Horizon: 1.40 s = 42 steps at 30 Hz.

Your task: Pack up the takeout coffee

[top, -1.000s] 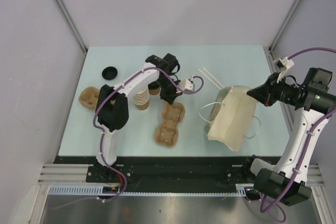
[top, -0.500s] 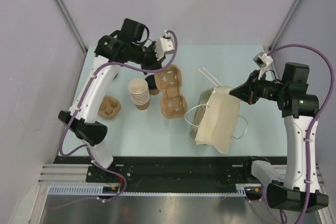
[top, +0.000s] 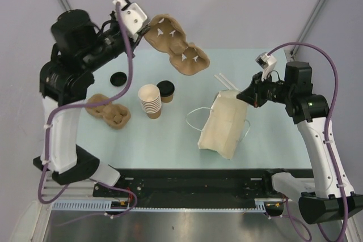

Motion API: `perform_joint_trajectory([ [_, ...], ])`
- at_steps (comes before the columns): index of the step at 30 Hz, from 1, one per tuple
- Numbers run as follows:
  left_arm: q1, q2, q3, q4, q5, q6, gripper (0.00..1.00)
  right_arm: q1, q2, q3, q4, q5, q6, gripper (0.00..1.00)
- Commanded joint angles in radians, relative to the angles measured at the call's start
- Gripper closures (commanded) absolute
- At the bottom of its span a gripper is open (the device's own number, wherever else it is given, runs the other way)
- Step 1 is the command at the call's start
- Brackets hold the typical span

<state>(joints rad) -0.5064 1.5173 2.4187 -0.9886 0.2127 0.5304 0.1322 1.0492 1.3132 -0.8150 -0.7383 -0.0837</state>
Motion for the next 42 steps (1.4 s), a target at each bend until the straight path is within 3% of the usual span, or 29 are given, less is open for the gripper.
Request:
perform_joint_trajectory([
  [1,-0.13,-0.092,-0.041,0.168,-0.096,-0.011,1.0,0.009,0.024,0.003,0.086,0.051,0.05,1.0],
  [5,-0.407,-0.167,-0.202,0.278,-0.325,0.149,1.0,0.009,0.038,0.003,0.105,0.048,0.061,1.0],
  [10,-0.563,-0.184,-0.317,0.34,-0.443,0.244,1.0,0.01,0.044,0.003,0.112,0.04,0.067,1.0],
  [14,-0.691,-0.221,-0.508,0.47,-0.524,0.353,1.0,0.009,0.048,0.003,0.119,0.034,0.071,1.0],
  [22,-0.787,-0.18,-0.563,0.492,-0.587,0.42,1.0,0.015,0.041,0.003,0.12,0.027,0.078,1.0],
  [28,-0.846,-0.195,-0.693,0.573,-0.642,0.528,1.0,0.02,0.038,0.003,0.12,0.016,0.079,1.0],
  [36,-0.87,-0.233,-0.849,0.665,-0.676,0.66,1.0,0.035,0.037,0.001,0.135,-0.036,0.061,1.0],
  [42,-0.888,-0.229,-0.902,0.639,-0.679,0.651,1.0,0.04,0.049,0.003,0.149,-0.033,0.079,1.0],
])
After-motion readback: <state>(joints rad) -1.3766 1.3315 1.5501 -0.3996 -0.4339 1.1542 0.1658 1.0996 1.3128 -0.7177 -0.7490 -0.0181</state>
